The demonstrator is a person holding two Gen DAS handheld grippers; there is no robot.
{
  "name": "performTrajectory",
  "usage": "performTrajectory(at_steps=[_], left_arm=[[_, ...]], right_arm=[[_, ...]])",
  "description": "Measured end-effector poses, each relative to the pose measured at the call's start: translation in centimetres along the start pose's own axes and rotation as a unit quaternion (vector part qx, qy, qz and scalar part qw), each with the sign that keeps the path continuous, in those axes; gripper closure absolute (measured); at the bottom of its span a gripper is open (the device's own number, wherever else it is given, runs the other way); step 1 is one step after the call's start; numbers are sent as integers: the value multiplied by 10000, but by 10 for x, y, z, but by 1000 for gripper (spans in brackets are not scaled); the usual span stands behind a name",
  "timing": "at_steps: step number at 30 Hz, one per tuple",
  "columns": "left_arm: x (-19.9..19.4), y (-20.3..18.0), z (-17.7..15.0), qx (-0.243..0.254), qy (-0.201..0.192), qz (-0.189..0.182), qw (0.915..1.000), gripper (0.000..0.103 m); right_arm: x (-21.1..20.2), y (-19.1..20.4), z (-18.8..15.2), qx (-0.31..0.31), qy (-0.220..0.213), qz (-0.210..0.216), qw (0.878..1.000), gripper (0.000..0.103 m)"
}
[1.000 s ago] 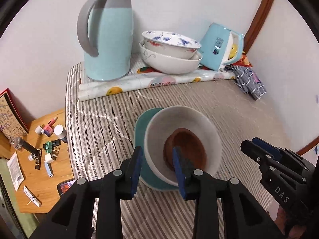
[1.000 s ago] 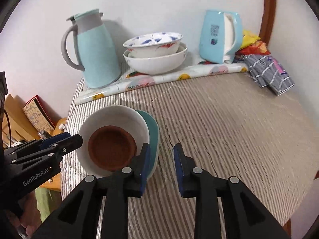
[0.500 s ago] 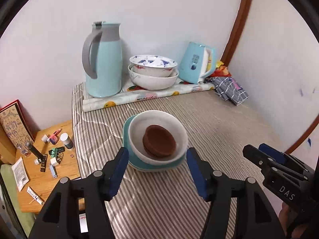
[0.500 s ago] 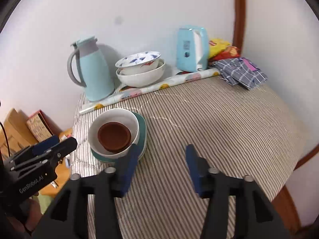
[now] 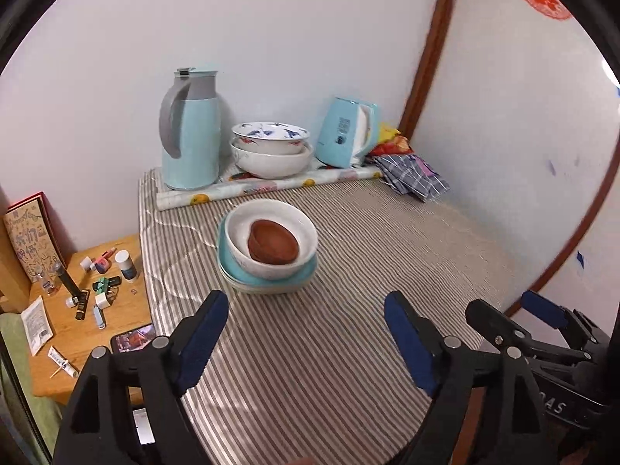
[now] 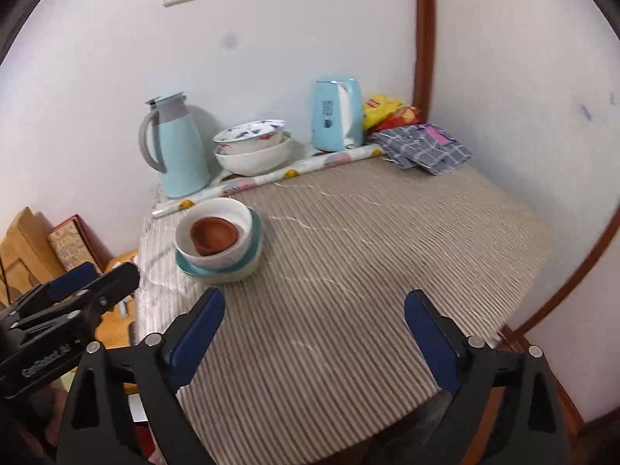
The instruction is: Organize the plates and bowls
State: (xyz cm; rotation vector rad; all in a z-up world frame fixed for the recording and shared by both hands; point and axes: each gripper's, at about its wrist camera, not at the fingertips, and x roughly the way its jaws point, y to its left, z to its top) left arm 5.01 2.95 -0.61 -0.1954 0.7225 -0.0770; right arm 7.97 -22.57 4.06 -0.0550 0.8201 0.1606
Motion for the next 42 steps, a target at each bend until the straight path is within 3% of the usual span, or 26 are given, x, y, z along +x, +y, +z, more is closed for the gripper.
performTrajectory(at_steps=[5, 42], left_arm=[[-13, -5, -12, 15, -116, 94, 9999, 12], [-40, -11, -29, 56, -181, 28, 9998, 12]], right_arm=[[-13, -8, -16, 97, -35, -20, 9999, 7], [-54, -19, -39, 381, -253, -28, 9990, 7]])
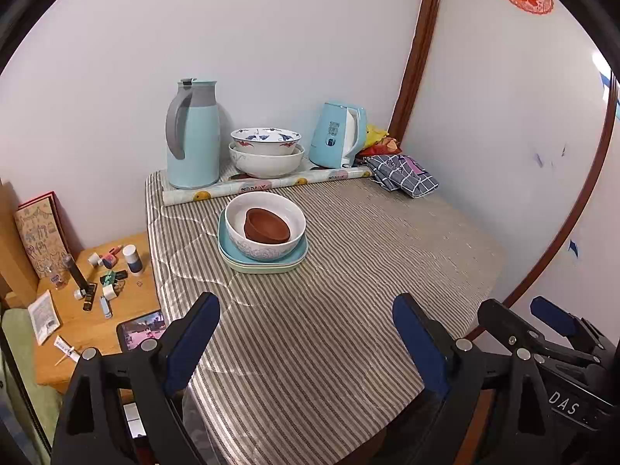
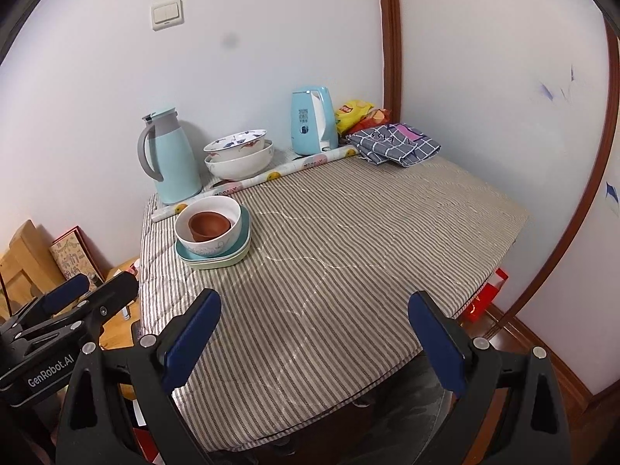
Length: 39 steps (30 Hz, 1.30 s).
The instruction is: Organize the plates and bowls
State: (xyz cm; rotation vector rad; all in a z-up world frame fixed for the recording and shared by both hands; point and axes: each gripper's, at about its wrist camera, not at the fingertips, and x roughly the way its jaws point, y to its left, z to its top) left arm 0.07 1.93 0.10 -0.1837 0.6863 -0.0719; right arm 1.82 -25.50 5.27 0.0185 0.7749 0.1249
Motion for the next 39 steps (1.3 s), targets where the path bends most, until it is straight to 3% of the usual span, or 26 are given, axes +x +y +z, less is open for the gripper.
performTrajectory(at_steps=[39], left_arm=[[-6, 0, 0, 18, -36, 44, 10000, 12]], right_arm=[[-6, 2, 2, -58, -66, 20, 10000, 7]])
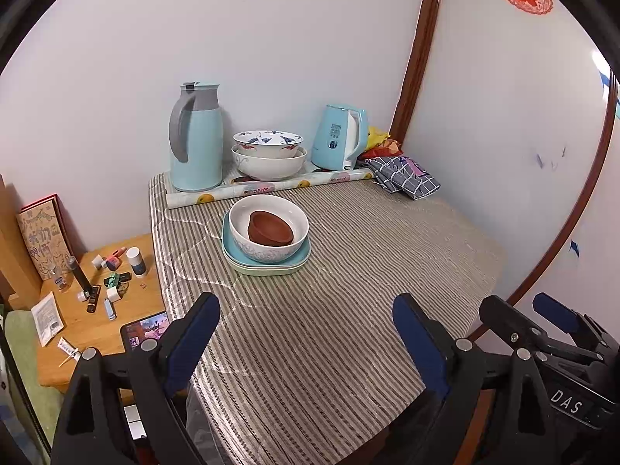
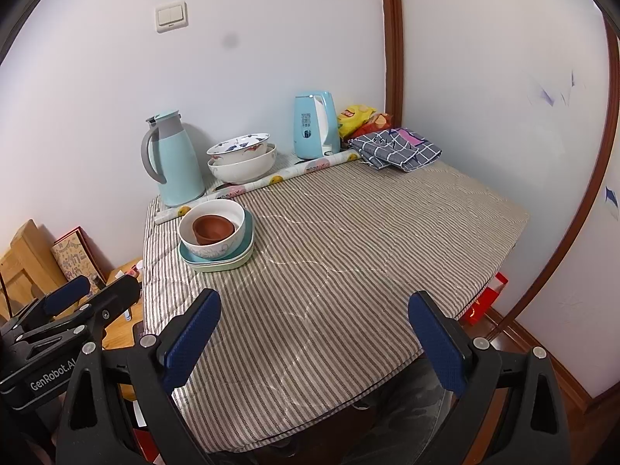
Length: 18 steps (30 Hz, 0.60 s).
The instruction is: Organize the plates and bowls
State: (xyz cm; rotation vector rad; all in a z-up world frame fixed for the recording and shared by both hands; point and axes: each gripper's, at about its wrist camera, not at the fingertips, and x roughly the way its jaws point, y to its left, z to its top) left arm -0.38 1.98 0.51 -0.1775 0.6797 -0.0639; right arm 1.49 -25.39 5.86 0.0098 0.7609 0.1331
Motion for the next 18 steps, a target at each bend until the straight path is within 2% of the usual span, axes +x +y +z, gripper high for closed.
performTrajectory(at_steps=[18], left_arm=[[-1, 2, 2, -41, -28, 44, 10000, 12]], right_arm=[[-1, 1, 0, -32, -12, 0, 10000, 7]])
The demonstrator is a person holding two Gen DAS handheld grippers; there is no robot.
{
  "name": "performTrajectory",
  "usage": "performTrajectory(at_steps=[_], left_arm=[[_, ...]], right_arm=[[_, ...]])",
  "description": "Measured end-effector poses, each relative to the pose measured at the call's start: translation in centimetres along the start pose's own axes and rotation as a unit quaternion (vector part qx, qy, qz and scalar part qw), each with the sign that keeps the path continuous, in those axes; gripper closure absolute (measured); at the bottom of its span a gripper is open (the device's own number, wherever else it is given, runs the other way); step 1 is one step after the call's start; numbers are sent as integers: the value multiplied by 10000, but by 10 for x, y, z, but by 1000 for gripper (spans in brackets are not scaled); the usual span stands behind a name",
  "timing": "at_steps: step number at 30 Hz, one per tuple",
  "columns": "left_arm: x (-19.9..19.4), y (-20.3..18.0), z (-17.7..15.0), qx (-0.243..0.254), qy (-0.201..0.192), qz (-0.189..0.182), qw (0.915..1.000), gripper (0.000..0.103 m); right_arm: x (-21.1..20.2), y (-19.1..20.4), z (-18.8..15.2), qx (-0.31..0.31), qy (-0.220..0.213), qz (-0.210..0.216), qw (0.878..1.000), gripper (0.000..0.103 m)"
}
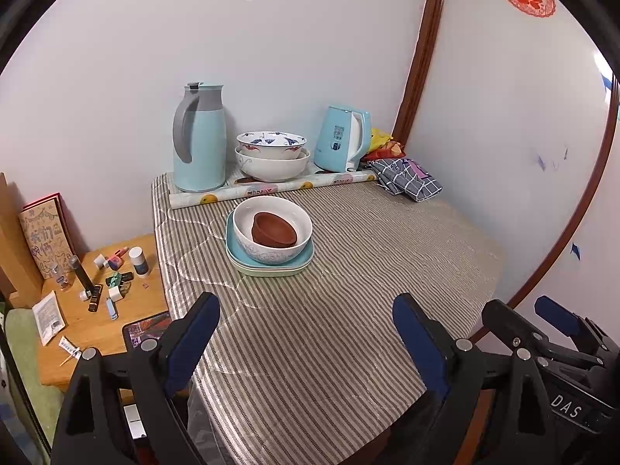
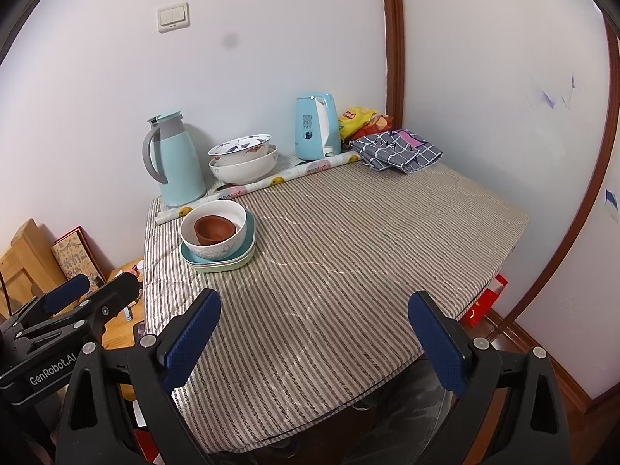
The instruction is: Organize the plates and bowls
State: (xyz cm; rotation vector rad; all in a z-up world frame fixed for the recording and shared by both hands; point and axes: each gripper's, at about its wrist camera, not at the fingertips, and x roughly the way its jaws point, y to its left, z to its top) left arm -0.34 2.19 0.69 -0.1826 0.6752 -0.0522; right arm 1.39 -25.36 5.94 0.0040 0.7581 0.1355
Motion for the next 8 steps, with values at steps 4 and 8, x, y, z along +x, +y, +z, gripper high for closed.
performTrajectory(at_steps=[4, 8], left_arm=[[-1, 0, -1, -3, -17, 13, 10000, 12], [-1, 1, -1, -10, -30, 21, 10000, 12]], right_arm=[[1, 0, 0, 7, 7, 4, 10000, 7], [0, 1, -1, -15, 3, 5, 10000, 7]])
